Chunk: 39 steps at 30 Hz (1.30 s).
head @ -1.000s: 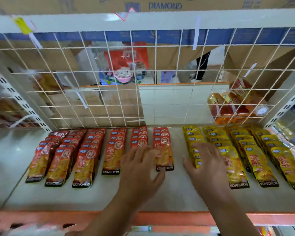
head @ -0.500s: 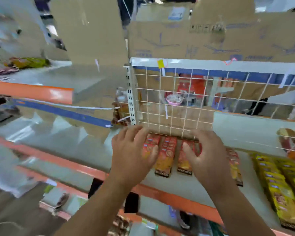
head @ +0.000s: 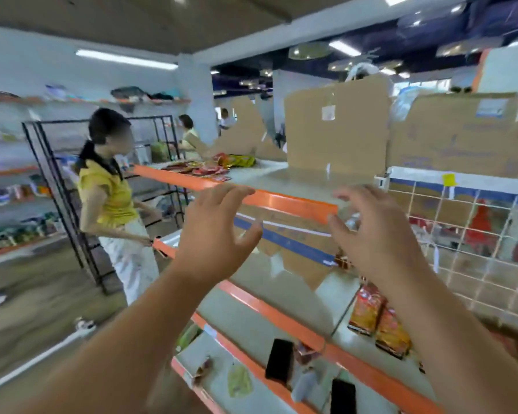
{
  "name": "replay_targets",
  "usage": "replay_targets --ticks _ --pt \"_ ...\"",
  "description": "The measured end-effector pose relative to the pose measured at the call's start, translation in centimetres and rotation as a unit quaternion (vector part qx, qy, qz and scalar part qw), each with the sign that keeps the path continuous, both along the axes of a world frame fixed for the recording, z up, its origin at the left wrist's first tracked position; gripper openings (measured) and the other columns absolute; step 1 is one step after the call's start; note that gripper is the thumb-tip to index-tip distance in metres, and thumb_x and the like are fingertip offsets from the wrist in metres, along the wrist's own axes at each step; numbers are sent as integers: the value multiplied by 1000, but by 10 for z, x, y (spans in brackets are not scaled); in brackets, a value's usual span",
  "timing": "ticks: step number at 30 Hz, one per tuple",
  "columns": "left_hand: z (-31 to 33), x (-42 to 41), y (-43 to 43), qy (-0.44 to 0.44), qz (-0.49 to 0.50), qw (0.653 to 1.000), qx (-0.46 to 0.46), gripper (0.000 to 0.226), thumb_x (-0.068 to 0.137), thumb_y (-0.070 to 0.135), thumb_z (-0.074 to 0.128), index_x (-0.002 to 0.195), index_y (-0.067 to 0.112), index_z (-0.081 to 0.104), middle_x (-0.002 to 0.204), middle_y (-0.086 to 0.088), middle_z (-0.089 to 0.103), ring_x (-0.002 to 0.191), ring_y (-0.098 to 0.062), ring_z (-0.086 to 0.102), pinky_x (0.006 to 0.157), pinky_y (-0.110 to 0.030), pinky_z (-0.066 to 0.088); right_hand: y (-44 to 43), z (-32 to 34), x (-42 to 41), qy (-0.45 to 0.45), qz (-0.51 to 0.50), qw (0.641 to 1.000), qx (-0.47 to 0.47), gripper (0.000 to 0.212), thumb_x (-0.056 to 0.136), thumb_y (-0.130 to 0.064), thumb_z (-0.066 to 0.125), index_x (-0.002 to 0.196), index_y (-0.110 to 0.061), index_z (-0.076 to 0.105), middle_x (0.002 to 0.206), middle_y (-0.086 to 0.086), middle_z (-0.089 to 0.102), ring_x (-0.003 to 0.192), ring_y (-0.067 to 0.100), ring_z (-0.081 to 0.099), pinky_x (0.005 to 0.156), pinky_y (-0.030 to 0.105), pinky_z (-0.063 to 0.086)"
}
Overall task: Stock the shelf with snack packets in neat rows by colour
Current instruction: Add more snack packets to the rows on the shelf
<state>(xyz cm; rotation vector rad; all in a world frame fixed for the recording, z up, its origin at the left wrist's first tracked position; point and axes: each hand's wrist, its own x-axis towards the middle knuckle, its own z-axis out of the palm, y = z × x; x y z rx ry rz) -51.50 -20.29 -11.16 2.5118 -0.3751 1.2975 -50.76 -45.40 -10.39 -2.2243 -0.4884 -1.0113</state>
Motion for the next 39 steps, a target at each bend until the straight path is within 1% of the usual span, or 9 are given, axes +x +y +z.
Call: replay_targets --ticks 3,7,12,16,18,21,28,34,39 --pt "25 18 29 23 16 1000 10 54 86 48 55 132 22 64 131 -2 64 121 -27 55 105 -40 41 22 33 24 4 23 998 -50 30 85 -26 70 115 -24 66 101 -7 57 94 26 59 76 34 45" --pt "54 55 54 98 38 994 17 46 91 41 66 136 29 62 133 5 63 125 -20 53 104 -35 39 42 69 67 55 41 991 -113 26 88 -37 66 113 -35 60 111 -8 58 96 20 57 75 33 44" --pt "82 119 78 193 29 981 2 35 93 38 64 127 33 65 124 9 65 108 -12 58 85 -29 43 69 103 135 100 48 977 -184 26 89 -39 69 113 -33 63 112 -5 60 94 19 55 73 31 45" --pt "96 172 93 237 42 971 9 36 94 40 64 129 33 64 122 8 66 105 -15 60 83 -30 43 91 125 187 156 58 954 -249 21 89 -41 67 108 -36 62 107 -7 62 82 13 58 61 25 39" --pt "99 198 101 258 49 965 12 37 93 43 65 129 36 64 120 8 65 104 -15 61 83 -30 45 103 131 213 170 76 944 -272 18 89 -40 67 105 -37 62 106 -9 63 81 10 59 66 27 47" --pt "99 236 113 272 60 960 17 35 89 48 66 123 40 65 116 10 66 100 -13 61 83 -31 49 125 138 248 185 68 928 -316 16 88 -39 66 103 -36 62 106 -9 65 90 14 63 85 36 55" --pt "102 308 147 290 53 955 12 25 82 53 64 106 46 64 109 14 66 96 -13 62 89 -40 56 170 146 305 213 53 903 -369 21 89 -38 66 109 -32 67 108 -7 66 92 16 62 77 31 51" --pt "109 381 188 328 -2 944 25 28 92 46 66 118 33 67 110 12 65 95 -8 62 90 -37 57 217 143 359 260 17 871 -417 19 95 -35 61 112 -26 65 106 -8 60 81 6 52 62 26 38" --pt "110 454 212 365 -41 928 65 34 90 42 65 123 34 65 117 11 67 99 -9 65 93 -37 57 265 140 412 294 -43 854 -426 30 98 -34 57 120 -17 66 117 2 64 103 23 59 81 31 46"
